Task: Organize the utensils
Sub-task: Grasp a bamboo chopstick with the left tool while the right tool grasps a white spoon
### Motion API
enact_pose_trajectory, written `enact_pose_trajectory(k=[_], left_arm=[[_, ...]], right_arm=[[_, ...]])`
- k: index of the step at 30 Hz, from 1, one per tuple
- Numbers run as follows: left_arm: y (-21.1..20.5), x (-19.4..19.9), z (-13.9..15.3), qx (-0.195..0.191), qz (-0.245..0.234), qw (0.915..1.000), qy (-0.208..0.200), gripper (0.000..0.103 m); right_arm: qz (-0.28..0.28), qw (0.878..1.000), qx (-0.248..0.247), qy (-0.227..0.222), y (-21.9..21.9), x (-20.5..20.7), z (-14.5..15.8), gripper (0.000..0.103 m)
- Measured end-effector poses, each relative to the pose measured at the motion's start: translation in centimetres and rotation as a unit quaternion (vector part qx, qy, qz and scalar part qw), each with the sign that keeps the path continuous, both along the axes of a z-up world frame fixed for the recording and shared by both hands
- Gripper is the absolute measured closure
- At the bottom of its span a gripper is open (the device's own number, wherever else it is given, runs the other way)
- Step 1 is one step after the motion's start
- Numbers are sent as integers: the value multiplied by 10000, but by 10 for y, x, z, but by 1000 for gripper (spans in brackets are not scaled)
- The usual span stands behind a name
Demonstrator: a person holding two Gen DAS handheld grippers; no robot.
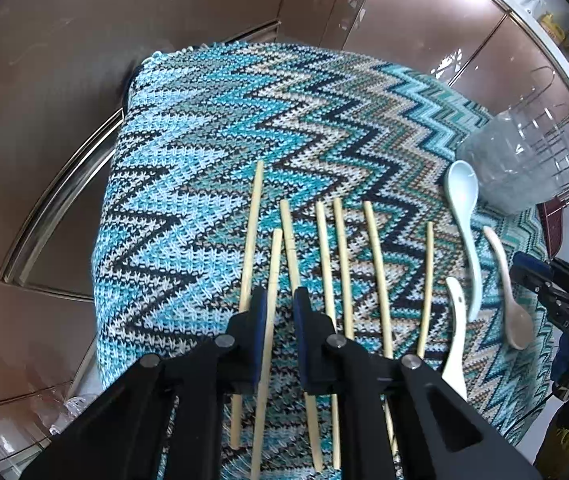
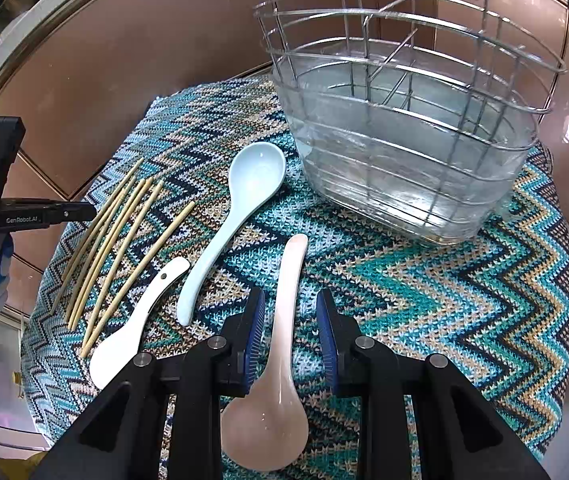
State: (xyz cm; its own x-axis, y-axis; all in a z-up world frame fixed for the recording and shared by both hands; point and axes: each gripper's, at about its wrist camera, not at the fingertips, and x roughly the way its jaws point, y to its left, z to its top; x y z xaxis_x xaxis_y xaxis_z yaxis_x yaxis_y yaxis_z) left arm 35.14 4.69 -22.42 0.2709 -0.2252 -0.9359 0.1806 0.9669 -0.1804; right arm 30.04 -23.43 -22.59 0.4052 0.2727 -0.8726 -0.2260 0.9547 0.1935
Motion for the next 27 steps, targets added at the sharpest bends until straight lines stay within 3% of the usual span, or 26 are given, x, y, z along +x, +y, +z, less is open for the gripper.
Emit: enact_pose_trajectory(k=[9, 18, 27], left_arm=[[-9, 9, -16, 312, -220, 9992, 76, 94], [-13, 17, -20, 290, -223, 9992, 162, 94], [-11, 11, -14, 239, -99, 9997, -54, 98]], right_arm=[[96, 9996, -108, 224, 7, 16, -14, 82], [196, 9983, -43, 548, 16, 41, -25, 85], [303, 9986, 26, 423, 22, 35, -18, 90]])
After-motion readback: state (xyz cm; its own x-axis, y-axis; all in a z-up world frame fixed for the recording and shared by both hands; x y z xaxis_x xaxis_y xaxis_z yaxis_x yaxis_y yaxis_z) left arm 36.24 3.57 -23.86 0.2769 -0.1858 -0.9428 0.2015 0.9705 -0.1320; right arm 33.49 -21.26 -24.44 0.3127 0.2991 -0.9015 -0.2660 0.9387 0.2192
